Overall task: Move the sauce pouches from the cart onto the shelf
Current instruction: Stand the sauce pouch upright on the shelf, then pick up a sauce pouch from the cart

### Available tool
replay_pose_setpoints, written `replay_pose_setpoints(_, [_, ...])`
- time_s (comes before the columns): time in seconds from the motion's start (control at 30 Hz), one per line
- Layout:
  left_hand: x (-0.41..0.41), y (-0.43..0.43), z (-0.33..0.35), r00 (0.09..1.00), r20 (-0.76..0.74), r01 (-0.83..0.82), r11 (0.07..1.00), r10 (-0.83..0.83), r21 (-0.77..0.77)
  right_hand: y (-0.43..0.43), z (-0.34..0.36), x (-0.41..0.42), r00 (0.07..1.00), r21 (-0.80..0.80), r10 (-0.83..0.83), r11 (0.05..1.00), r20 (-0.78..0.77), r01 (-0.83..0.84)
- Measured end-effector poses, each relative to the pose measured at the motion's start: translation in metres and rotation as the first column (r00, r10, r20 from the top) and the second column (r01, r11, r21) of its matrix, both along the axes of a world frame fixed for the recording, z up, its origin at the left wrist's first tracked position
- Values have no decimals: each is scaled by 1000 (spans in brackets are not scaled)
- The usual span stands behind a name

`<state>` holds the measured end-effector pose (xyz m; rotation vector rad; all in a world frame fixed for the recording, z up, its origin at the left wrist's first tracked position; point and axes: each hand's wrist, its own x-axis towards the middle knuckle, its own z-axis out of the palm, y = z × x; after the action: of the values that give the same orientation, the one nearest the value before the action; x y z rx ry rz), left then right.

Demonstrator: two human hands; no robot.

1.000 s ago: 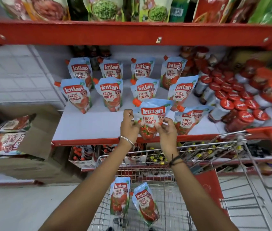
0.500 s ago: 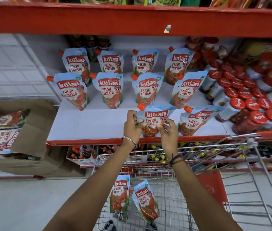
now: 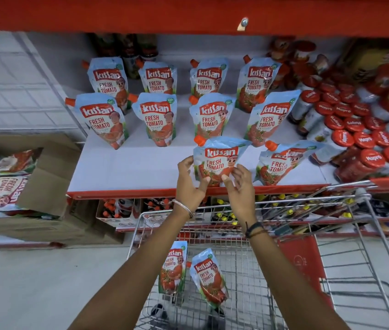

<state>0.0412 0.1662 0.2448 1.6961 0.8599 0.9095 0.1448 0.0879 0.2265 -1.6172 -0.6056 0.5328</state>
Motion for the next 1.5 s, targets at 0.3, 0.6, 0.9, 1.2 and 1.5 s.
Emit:
replay_pose_setpoints(0.3, [-54,-71,-104,986,-165,-25,998,17,-51,-106,-97,-53,998,-166,-42,986,-45,34])
replay_pose_setpoints(0.6, [-77,-118,-270,657,-655,-227,731,-373,-643,-138,-240,-54,978,-607,59,776,-201,-172])
replay_pose_setpoints(0.9, [-78,-148,-340,834,-547,-473,413,-75,-778,-131,-340,-56,871,-726,128,503,-475,-470])
replay_pose_setpoints(1.2, [-72,-148,-363,845,-532,-461,440,-48,-771,-141,-331,-53,898,-713,27,597,-440,-367])
replay_pose_setpoints(1.5, [-86,-121,-277,816,-554,-316,676,-165,-666,-135,-234,-57,895,-595,53,729,-443,-338])
